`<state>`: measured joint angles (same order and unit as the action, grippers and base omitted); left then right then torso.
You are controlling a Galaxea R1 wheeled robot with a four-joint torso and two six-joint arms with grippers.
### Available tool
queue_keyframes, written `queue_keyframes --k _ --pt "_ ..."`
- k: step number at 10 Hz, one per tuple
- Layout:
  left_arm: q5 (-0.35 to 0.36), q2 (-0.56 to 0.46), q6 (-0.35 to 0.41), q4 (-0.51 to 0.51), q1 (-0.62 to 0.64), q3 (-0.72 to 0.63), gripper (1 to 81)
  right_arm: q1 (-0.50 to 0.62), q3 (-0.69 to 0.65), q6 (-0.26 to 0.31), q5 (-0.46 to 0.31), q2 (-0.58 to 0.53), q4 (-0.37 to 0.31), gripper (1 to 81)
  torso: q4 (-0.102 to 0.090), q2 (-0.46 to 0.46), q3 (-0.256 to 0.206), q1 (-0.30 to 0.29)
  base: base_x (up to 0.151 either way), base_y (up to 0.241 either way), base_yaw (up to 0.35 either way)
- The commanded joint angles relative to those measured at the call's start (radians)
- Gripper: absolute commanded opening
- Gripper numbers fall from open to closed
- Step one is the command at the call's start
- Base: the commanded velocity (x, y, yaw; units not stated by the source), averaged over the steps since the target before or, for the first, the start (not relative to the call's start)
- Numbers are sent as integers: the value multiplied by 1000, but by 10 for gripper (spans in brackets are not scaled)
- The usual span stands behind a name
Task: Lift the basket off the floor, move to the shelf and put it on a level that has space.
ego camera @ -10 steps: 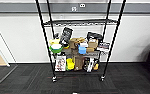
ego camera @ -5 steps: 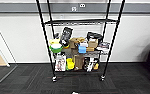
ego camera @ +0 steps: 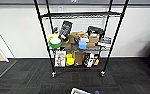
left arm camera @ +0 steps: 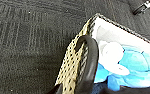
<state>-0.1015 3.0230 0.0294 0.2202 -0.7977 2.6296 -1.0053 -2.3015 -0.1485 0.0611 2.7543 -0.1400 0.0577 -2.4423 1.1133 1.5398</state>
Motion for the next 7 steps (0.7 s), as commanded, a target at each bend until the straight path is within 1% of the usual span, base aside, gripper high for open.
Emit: queue_keyframes --k 1,4,7 --pt "-27 11 9 -5 176 -6 811 116 28 -29 -47 -8 -6 811 0 0 0 0 0 0 0" --pt "-38 13 9 -7 192 -8 811 136 31 -58 -47 -9 -6 811 0 0 0 0 0 0 0" --pt "-43 33 8 -22 194 -9 811 141 31 -65 -47 -14 -6 811 0 0 1 0 0 0 0"
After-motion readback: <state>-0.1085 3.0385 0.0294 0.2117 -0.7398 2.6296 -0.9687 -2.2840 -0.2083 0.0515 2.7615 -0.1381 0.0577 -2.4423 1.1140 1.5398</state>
